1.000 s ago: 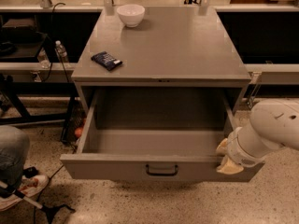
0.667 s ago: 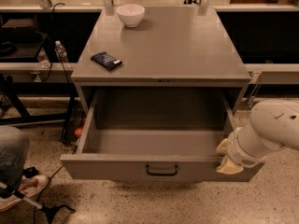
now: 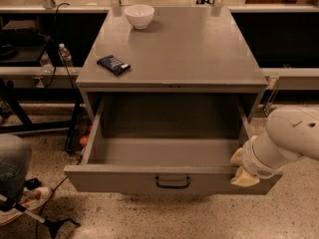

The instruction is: Open top drawer

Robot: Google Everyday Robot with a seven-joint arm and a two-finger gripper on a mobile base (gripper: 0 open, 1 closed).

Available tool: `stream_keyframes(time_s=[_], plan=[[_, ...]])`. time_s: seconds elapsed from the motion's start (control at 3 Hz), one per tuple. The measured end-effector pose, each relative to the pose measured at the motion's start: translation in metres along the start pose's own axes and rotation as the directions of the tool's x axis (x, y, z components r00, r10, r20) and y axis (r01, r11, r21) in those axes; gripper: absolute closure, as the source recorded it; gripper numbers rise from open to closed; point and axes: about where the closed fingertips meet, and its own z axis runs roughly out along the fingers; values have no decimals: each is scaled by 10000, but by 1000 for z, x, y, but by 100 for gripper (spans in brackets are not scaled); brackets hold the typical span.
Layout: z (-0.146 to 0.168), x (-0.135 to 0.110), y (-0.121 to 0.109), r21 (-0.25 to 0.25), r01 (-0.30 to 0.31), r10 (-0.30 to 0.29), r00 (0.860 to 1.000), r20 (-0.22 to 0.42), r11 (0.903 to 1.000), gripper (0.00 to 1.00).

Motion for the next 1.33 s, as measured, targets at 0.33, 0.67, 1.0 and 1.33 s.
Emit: stream_keyframes(time_s=[0.33,0.67,1.0,1.33], plan=[[-3,1,0,87,-10,10,10000,18,10000,3],[-16,7,-4,434,-123,117,9998,136,9990,0],[-45,41,-17,843,-731,700,9967,399,9937,0],[-80,81,-46,1188,-1603,1535,9860,643,9799,0]])
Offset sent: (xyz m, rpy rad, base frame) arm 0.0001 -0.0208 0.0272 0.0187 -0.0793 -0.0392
